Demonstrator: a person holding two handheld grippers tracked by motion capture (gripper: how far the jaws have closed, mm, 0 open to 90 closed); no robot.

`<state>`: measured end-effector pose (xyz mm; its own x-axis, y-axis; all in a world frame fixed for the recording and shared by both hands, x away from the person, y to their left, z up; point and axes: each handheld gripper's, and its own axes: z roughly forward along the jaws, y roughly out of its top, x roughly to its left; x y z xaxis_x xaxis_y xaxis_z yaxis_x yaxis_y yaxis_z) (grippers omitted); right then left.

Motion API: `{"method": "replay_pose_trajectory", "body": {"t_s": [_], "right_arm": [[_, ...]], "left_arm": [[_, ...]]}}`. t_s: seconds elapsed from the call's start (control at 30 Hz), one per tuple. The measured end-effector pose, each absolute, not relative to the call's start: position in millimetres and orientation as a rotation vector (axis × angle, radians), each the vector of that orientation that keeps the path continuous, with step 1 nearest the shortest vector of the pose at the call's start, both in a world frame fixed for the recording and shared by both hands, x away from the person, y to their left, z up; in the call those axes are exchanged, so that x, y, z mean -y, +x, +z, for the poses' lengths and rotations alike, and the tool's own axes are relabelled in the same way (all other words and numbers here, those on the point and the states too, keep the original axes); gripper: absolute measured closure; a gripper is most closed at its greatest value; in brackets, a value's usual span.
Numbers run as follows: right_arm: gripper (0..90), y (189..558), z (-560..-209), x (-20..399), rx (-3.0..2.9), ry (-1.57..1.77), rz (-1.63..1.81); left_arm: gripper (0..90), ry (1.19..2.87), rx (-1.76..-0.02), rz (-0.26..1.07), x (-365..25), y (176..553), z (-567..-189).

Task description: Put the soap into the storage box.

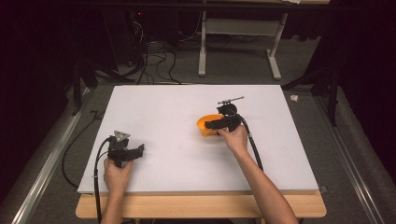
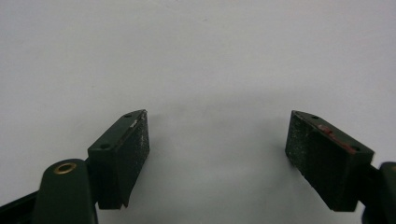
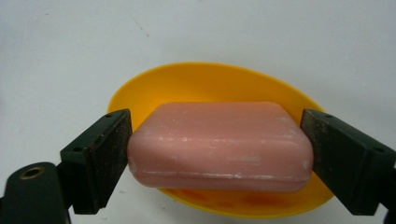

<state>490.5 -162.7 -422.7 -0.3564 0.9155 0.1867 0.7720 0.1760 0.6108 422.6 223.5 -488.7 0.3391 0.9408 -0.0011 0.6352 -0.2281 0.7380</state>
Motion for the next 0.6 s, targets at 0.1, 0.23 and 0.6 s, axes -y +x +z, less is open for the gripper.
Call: {"method": "replay_pose_trajectory", "body": {"t_s": [0.1,0.23,0.6], "right_arm": [[12.0,488.7,-419.9,162.7,-2.219,1.611,0.947],[12.0,484.4,-414.9,163.3,-2.213,1.572,0.947],[12.4,475.5,-401.7,174.8,-2.177,1.526,0.997]], "left_arm": [[22.0,1.960,-1.374,0.606,-223.6,422.7,-488.6],[22.0,1.961,-1.374,0.606,-223.7,422.7,-488.6],[22.0,1.958,-1.374,0.606,-223.7,422.8,-488.8]]}}
